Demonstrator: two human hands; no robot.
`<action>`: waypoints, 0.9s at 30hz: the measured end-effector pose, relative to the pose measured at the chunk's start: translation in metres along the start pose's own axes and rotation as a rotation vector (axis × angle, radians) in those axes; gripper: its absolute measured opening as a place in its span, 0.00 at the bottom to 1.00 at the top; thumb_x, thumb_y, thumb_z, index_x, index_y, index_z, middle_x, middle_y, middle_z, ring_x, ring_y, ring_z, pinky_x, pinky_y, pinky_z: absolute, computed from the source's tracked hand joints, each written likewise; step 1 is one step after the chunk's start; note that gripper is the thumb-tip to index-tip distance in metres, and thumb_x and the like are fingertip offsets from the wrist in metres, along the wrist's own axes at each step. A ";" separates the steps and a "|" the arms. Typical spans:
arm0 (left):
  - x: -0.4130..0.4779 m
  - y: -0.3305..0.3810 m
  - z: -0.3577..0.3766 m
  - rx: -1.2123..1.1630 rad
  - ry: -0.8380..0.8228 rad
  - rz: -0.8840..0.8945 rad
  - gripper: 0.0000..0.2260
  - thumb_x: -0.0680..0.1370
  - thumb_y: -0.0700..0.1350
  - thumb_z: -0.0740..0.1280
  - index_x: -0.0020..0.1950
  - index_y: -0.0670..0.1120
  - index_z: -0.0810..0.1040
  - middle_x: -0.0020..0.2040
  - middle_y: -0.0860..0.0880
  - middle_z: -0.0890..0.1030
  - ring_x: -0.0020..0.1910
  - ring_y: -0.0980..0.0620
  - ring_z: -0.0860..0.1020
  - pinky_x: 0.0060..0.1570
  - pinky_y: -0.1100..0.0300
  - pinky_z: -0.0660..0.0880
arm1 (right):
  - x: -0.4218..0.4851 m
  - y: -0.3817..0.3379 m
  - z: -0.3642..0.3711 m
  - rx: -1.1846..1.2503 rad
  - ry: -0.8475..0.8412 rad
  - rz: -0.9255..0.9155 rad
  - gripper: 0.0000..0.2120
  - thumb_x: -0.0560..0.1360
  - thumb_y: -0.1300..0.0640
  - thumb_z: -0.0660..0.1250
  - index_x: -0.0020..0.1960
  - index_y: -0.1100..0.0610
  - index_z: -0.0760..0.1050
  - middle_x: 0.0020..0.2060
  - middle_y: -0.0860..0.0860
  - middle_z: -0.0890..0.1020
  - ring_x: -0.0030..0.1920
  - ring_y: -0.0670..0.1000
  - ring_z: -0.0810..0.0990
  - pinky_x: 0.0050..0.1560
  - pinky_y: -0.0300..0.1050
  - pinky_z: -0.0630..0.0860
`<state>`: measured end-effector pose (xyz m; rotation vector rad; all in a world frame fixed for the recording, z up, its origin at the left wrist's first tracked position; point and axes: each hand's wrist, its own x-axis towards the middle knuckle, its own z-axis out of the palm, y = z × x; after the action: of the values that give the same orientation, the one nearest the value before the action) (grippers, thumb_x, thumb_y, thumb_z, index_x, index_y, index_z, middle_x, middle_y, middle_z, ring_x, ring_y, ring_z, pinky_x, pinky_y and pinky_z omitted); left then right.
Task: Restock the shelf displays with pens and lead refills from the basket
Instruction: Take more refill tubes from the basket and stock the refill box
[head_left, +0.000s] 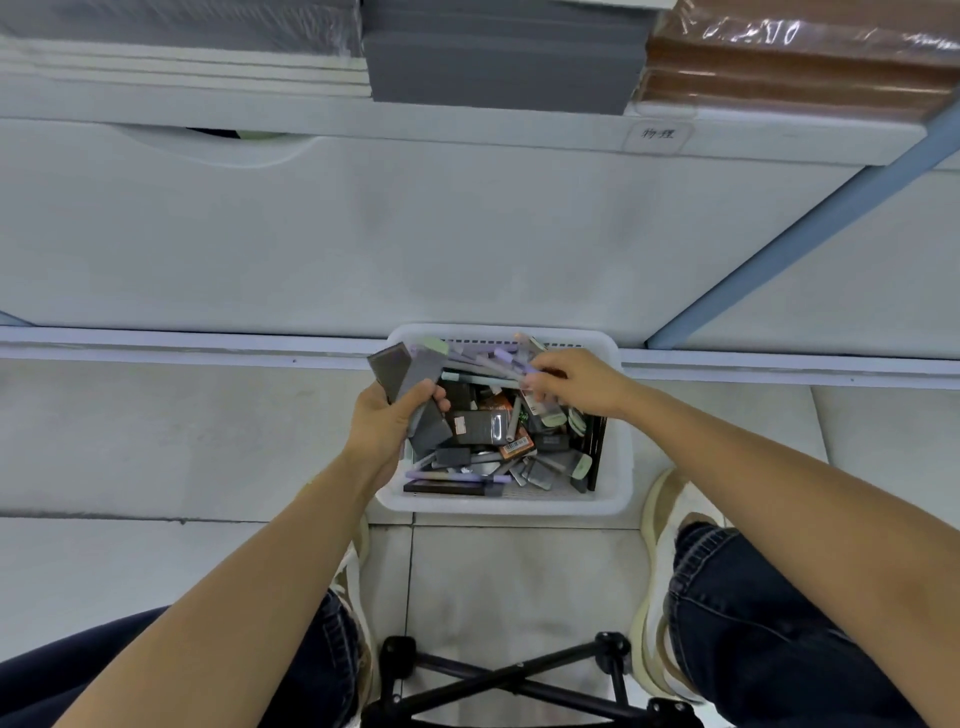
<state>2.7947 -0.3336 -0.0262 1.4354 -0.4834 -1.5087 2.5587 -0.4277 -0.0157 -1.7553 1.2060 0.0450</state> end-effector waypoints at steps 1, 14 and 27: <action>-0.001 0.005 0.003 -0.047 0.025 0.014 0.07 0.79 0.39 0.65 0.54 0.38 0.77 0.43 0.43 0.82 0.42 0.47 0.81 0.42 0.55 0.80 | -0.005 -0.006 -0.006 0.109 0.002 -0.005 0.09 0.81 0.56 0.61 0.49 0.60 0.78 0.39 0.54 0.83 0.36 0.49 0.80 0.39 0.41 0.76; -0.046 0.111 0.058 -0.212 -0.074 0.298 0.06 0.80 0.41 0.65 0.51 0.44 0.82 0.47 0.47 0.85 0.45 0.48 0.83 0.40 0.54 0.81 | -0.055 -0.116 -0.050 0.333 0.122 -0.247 0.09 0.81 0.57 0.61 0.53 0.56 0.79 0.47 0.51 0.84 0.48 0.50 0.83 0.49 0.41 0.80; -0.129 0.219 0.097 -0.055 -0.290 0.468 0.08 0.80 0.44 0.65 0.51 0.40 0.80 0.40 0.44 0.84 0.38 0.49 0.83 0.40 0.59 0.79 | -0.144 -0.243 -0.139 0.644 0.427 -0.665 0.14 0.76 0.66 0.67 0.61 0.63 0.72 0.46 0.59 0.83 0.44 0.51 0.84 0.45 0.41 0.81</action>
<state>2.7643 -0.3583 0.2431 0.9731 -0.8803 -1.3332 2.5997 -0.4172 0.2962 -1.5177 0.7282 -1.0368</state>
